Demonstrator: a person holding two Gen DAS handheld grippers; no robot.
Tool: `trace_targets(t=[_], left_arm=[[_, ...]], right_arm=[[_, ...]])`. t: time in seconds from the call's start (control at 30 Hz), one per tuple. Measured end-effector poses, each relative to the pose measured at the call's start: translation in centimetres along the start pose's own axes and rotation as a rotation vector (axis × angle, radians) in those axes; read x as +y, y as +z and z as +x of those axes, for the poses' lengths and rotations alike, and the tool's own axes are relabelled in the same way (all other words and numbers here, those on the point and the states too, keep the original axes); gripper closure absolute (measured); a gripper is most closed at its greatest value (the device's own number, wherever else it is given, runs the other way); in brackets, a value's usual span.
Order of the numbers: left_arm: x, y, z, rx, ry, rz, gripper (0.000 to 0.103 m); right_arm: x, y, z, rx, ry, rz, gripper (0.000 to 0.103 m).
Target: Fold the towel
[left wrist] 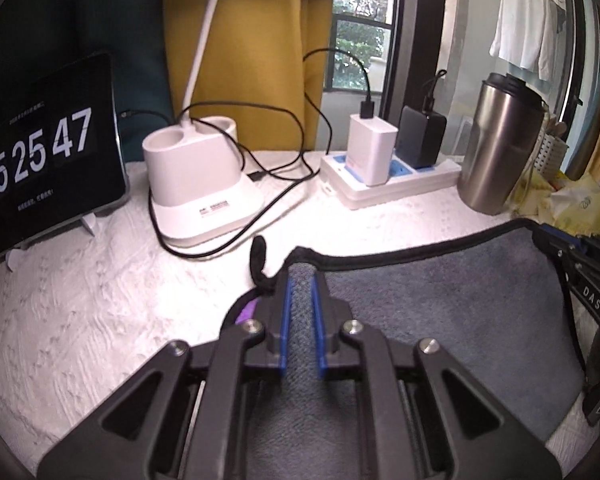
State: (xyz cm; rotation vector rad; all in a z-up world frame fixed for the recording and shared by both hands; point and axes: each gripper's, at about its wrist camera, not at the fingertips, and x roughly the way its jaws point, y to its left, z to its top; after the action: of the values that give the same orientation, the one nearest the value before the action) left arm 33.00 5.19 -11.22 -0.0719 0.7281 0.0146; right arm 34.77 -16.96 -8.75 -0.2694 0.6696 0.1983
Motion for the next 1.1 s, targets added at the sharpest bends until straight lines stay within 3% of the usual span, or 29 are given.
trace_targets(t=[0.17, 0.27, 0.37, 0.43, 0.7, 1.1], left_arm=[[-0.2, 0.0, 1.2, 0.056, 0.02, 0.0, 0.087], [0.0, 0.0, 1.8, 0.079, 0.033, -0.008, 0.079], [0.5, 0.0, 1.5, 0.066, 0.044, -0.037, 0.061], [1.1, 0.1, 1.2, 0.056, 0.069, -0.062, 0.041], [2.2, 0.1, 1.1, 0.065, 0.074, -0.074, 0.037], [3.9, 0.0, -2.3, 0.027, 0.065, -0.084, 0.034]], right_arm=[[-0.2, -0.1, 1.2, 0.062, 0.0, 0.013, 0.098], [-0.4, -0.1, 1.7, 0.096, -0.004, 0.02, 0.098], [-0.5, -0.1, 2.2, 0.127, -0.015, 0.025, 0.098], [-0.7, -0.2, 2.6, 0.148, -0.023, 0.03, 0.098], [-0.4, -0.1, 3.2, 0.168, -0.03, 0.03, 0.097], [-0.4, -0.1, 1.9, 0.116, -0.06, 0.029, 0.07]])
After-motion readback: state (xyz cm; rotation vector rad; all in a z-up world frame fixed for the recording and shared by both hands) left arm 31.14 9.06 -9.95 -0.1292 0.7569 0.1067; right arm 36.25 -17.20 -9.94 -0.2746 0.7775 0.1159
